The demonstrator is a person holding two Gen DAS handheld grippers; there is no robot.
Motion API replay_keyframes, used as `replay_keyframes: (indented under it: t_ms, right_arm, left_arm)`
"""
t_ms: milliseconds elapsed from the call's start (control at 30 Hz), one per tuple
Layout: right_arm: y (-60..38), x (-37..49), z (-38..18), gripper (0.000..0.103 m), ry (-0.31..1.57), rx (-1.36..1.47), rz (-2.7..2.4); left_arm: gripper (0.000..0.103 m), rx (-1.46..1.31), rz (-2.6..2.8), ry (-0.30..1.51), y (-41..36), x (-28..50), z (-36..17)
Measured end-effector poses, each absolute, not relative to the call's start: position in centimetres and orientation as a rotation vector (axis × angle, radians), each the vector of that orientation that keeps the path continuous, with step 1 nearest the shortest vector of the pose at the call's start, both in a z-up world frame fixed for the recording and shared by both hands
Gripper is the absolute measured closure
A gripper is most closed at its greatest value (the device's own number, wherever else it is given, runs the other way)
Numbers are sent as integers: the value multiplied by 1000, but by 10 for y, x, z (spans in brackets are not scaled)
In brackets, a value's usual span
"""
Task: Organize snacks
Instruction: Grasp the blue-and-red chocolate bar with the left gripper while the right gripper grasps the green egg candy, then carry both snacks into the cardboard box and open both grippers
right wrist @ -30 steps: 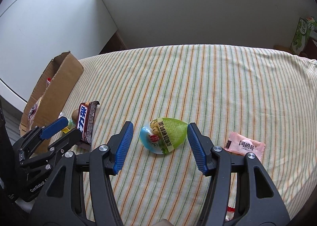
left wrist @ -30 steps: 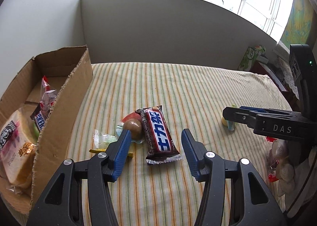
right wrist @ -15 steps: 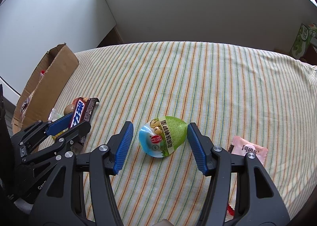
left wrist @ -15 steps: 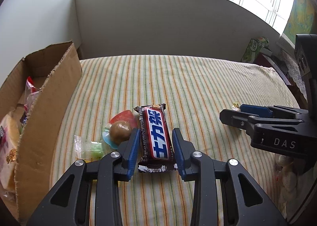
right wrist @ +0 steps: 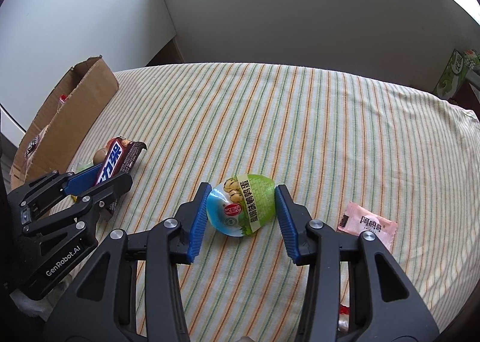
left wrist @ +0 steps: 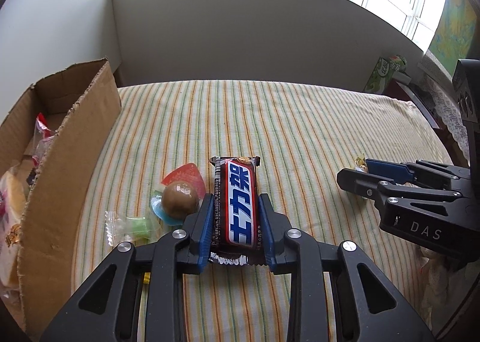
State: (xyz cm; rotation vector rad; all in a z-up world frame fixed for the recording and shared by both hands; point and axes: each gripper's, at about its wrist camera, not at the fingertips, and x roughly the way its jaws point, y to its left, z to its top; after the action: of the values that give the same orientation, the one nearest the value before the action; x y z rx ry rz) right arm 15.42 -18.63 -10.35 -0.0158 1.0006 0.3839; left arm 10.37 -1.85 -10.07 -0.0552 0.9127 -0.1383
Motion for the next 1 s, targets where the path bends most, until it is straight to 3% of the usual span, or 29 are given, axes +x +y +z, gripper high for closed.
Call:
replay_keyframes:
  t_ms: [467, 1000]
  right_arm:
    - [-178, 134, -59, 58, 906, 33, 424]
    - [-91, 107, -18, 58, 793, 14, 546]
  left_arm:
    - [76, -74, -114, 783, 1, 76, -58]
    - [76, -106, -15, 679, 61, 40, -35]
